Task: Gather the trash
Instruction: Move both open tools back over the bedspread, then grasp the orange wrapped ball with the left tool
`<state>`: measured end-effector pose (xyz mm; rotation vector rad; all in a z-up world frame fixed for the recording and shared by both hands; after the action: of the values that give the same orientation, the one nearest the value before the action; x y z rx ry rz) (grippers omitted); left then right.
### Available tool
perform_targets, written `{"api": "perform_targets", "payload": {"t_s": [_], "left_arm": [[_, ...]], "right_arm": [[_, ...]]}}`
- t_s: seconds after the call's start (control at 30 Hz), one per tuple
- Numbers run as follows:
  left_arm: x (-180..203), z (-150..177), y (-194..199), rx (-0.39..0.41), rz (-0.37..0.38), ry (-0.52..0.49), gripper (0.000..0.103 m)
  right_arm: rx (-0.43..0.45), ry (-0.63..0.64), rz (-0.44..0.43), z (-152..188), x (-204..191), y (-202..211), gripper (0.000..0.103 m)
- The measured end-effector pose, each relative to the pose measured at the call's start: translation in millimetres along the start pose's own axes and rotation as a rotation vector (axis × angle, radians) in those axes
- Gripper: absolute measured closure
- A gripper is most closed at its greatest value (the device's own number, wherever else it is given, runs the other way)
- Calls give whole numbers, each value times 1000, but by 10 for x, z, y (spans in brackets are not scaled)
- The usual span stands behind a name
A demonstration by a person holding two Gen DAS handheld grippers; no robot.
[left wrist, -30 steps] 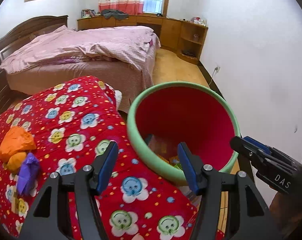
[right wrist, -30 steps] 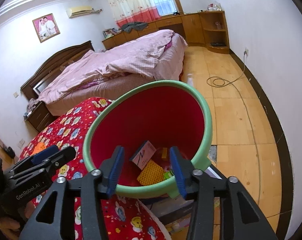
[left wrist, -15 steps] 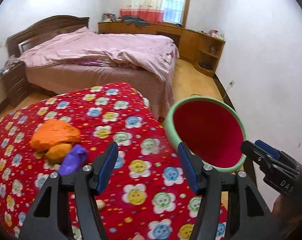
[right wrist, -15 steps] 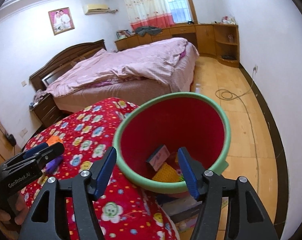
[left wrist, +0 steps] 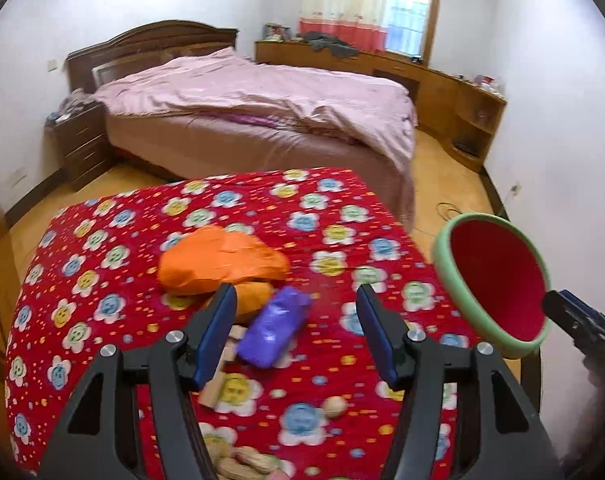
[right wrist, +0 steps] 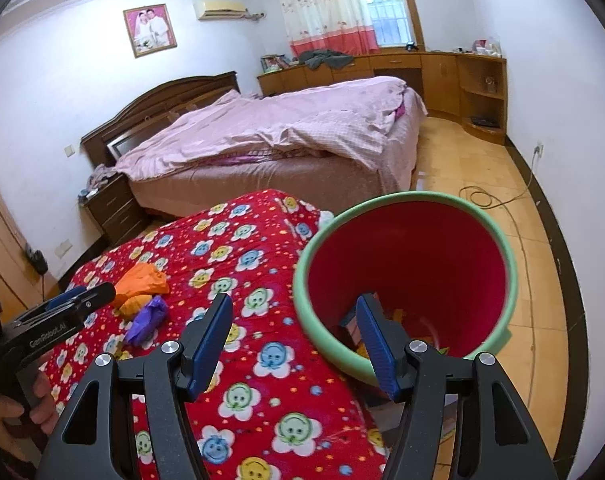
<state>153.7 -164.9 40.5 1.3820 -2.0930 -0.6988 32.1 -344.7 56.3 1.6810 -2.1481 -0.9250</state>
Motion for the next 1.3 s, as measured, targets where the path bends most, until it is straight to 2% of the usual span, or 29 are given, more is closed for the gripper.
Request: {"api": "perform_targets", "payload": {"t_s": [0.27,0.4,0.63,0.9,1.03,1.2,1.3], "left_arm": [[-433,49,-300,-47,-56,59,41],[-530,86,-489,-77,-64,72,41],[-592,140,-760,-123,-49,91,41],[-600,163,-936,-140,-19,126,42],[-590,191,-995,-160,24,156,55],[-497,187,-922,-136,59,122,74],[-471,172,-831,-120,78,121,77]], "right_arm": [[-43,23,-15,47,-181,-223,38],[-69,29,-18,70,-238,-358,38],[-106,38,-24,111,-293,-557,38],[-130,42,-31,148,-306,-674,38],[-135,39,-36,164,-304,-683,38],[-132,42,-37,164,-323,-659,38],[-126,46,-41,149,-360,-613,38]]}}
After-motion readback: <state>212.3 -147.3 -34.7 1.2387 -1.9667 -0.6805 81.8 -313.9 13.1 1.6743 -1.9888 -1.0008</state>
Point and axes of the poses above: each gripper's, at about its wrist camera, not at the fingertips, and y roughly against the way its jaws point, x to its right, z to its underside, the point moved 5 cm from there along -y, roughly the way its jaws point, and after that the axes turned 4 degrees about y, right-handed, at the moved point
